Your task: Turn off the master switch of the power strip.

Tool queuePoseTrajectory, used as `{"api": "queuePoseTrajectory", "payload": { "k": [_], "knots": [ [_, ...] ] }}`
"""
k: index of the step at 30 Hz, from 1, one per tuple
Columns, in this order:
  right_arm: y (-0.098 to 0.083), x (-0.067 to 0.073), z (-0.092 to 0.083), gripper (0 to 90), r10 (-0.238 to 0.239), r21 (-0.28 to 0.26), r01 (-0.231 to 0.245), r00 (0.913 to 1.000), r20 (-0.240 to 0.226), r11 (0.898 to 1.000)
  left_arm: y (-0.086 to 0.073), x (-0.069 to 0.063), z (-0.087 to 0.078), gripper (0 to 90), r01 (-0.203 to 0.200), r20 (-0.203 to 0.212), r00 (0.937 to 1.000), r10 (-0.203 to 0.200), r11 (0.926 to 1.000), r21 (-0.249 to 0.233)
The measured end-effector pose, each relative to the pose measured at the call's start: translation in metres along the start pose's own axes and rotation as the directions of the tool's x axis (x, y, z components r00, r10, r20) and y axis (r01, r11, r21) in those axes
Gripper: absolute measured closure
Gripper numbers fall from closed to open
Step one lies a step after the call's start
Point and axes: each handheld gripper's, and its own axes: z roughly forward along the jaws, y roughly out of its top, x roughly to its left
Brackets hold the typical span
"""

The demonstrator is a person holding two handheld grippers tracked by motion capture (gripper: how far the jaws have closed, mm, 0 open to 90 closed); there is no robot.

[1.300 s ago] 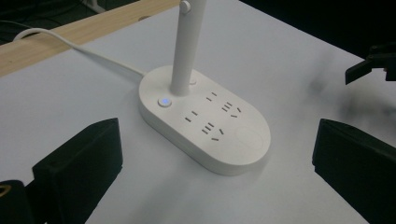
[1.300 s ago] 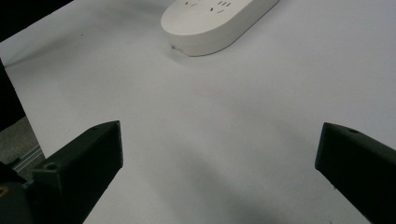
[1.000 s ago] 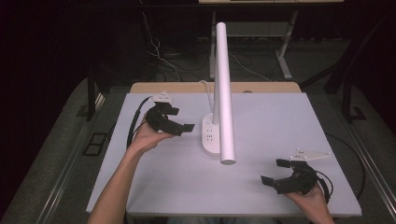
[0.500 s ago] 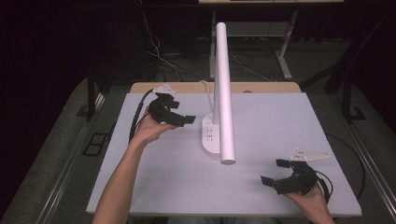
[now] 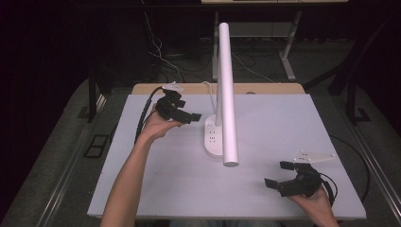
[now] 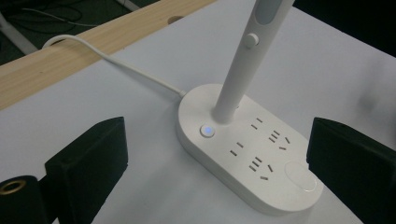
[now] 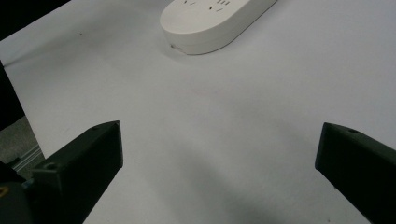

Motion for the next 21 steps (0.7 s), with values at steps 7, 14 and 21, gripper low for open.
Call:
{"api": "queuePoseTrajectory", "payload": {
  "k": [7,14,21],
  "knots": [
    [0.000,0.000,0.000,0.1,-0.001,0.002,0.001,1.0000,-0.001,1.000,0.003,0.005,0.010,7.3,0.008,-0.006,0.9999,-0.008,1.0000,-0.004],
    [0.000,-0.001,0.000,0.1,-0.002,0.004,0.002,1.0000,-0.001,1.000,0.003,0.007,0.019,10.8,0.012,-0.006,0.9999,-0.012,0.9999,0.005],
    [0.000,-0.001,0.000,0.1,-0.002,0.004,0.002,1.0000,-0.001,1.000,0.000,0.011,0.030,14.2,0.042,0.014,0.9990,-0.043,0.9988,0.024]
  ]
}}
